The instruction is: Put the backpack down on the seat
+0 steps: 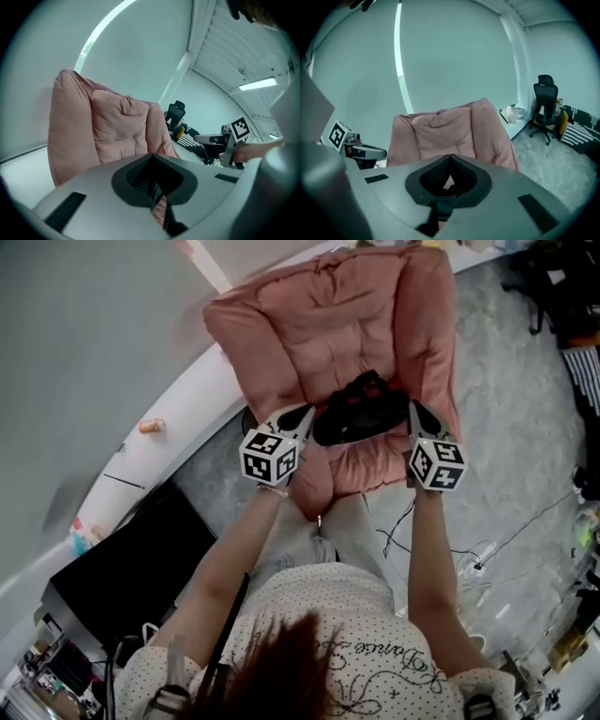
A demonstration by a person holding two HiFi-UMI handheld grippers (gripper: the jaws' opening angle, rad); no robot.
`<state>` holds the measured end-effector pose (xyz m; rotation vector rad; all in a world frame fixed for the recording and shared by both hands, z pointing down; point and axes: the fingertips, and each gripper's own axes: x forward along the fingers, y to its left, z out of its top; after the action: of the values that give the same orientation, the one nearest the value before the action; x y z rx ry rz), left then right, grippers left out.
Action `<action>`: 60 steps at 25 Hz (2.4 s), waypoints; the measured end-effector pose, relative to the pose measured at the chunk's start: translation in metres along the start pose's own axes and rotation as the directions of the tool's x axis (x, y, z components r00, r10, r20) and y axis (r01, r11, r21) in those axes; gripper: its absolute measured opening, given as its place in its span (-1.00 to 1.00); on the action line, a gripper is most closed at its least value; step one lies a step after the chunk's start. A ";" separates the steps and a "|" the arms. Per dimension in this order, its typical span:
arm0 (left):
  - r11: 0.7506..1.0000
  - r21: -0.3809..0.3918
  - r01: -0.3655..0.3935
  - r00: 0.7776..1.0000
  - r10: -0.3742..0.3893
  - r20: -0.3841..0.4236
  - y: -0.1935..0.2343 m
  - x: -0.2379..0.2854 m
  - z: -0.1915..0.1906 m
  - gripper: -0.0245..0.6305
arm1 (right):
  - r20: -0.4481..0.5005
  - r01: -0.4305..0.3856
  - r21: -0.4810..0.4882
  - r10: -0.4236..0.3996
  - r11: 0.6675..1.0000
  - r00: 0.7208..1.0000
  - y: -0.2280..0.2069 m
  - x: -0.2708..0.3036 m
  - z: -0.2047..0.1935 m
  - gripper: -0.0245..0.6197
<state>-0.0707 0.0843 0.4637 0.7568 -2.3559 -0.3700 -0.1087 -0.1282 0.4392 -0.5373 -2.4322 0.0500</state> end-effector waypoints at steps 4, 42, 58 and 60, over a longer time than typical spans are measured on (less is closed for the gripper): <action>1.000 -0.002 -0.020 0.995 0.020 0.095 0.006 -0.023 0.035 -0.91 | 0.087 -0.012 -0.003 0.012 1.000 0.996 0.010 -0.017 0.036 -0.89; 0.943 0.324 -0.070 0.789 -0.147 0.597 -0.064 -0.191 0.269 -0.92 | 0.536 -0.024 -0.316 0.199 0.949 0.821 0.151 -0.154 0.248 -0.90; 0.933 0.347 -0.101 0.800 -0.131 0.585 -0.066 -0.195 0.262 -0.91 | 0.549 -0.042 -0.296 0.206 0.954 0.810 0.160 -0.170 0.248 -0.90; 0.931 0.349 -0.104 0.802 -0.129 0.583 -0.067 -0.196 0.261 -0.91 | 0.548 -0.040 -0.296 0.204 0.954 0.811 0.161 -0.171 0.246 -0.90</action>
<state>-0.0849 0.1677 0.1415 0.9277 -3.0850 -0.1855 -0.0749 -0.0245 0.1172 -0.9149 -3.0175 -0.0829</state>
